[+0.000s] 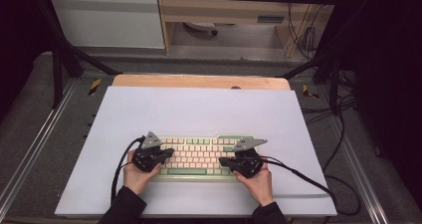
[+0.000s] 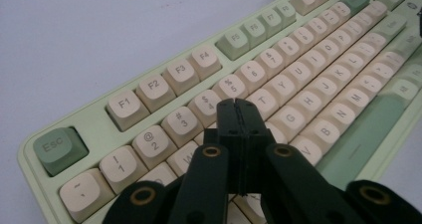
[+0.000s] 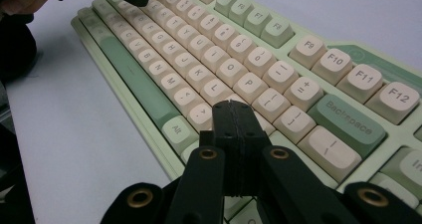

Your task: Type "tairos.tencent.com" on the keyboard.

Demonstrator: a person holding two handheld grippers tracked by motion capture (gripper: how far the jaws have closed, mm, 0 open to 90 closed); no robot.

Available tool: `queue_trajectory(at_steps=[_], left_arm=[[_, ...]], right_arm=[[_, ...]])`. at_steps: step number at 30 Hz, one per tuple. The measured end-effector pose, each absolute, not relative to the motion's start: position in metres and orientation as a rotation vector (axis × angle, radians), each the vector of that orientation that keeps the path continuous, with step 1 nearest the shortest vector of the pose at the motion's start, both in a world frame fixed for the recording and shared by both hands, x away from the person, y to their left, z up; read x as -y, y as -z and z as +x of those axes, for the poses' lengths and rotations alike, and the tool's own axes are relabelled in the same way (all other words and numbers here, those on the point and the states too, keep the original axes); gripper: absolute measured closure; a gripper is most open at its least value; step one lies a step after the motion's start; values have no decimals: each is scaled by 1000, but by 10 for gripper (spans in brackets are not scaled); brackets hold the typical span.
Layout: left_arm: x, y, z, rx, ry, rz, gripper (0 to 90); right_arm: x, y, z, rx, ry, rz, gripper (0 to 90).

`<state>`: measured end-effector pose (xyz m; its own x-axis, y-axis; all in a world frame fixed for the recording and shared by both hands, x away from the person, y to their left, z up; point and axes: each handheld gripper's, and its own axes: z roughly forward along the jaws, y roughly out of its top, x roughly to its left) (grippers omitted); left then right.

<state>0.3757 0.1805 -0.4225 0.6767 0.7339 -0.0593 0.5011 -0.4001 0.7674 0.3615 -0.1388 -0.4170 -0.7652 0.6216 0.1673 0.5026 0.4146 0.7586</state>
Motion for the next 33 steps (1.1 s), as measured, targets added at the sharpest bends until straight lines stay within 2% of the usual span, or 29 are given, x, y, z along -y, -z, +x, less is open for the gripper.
queue_trajectory(at_steps=[18, 33], left_arm=[[-179, 431, 380, -950, -370, 2092, 900], [-185, 424, 366, -911, -363, 2081, 900]], right_arm=[[139, 416, 361, -2518, -1285, 1004, 900], [137, 417, 361, -2518, -1301, 1005, 900]])
